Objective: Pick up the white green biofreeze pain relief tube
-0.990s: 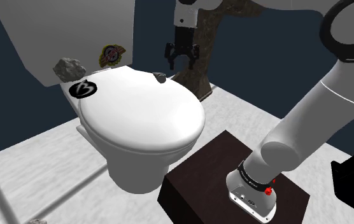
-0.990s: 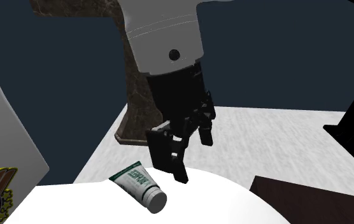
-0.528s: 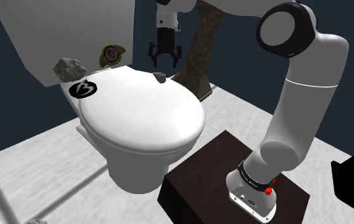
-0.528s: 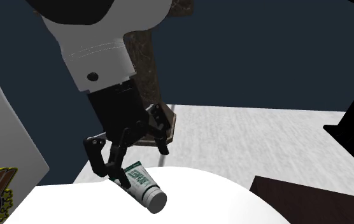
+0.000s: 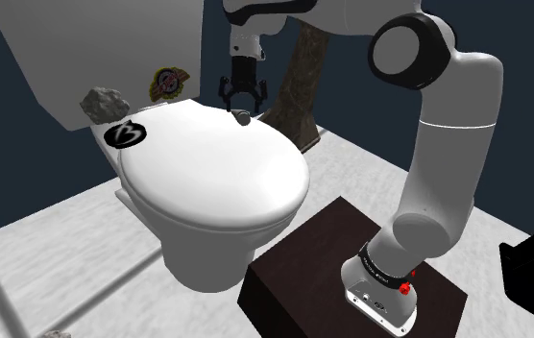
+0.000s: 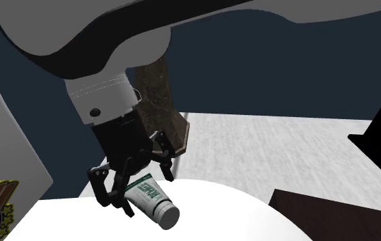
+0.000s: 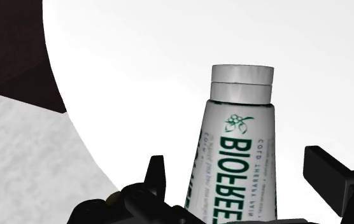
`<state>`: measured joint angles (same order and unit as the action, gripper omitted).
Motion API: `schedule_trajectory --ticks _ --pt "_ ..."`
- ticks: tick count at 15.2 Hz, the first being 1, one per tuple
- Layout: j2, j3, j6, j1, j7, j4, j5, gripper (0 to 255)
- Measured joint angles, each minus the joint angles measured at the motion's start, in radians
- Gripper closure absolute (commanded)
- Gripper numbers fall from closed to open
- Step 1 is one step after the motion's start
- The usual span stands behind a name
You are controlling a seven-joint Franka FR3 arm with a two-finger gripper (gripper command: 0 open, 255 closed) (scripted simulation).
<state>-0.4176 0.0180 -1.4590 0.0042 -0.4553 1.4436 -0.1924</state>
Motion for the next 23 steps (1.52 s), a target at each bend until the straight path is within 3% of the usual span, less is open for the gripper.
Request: schedule_trajectory --ticks 1,2,13,23 --pt "-0.001 0.000 -0.009 0.000 0.001 0.008 0.000 0" --pt "-0.002 0.000 -0.014 0.001 0.001 0.012 0.000 255" --pt "-0.001 0.000 -0.013 0.001 0.001 0.012 0.000 255" --pt "0.004 0.002 0.108 -0.001 -0.023 -0.108 -0.003 255"
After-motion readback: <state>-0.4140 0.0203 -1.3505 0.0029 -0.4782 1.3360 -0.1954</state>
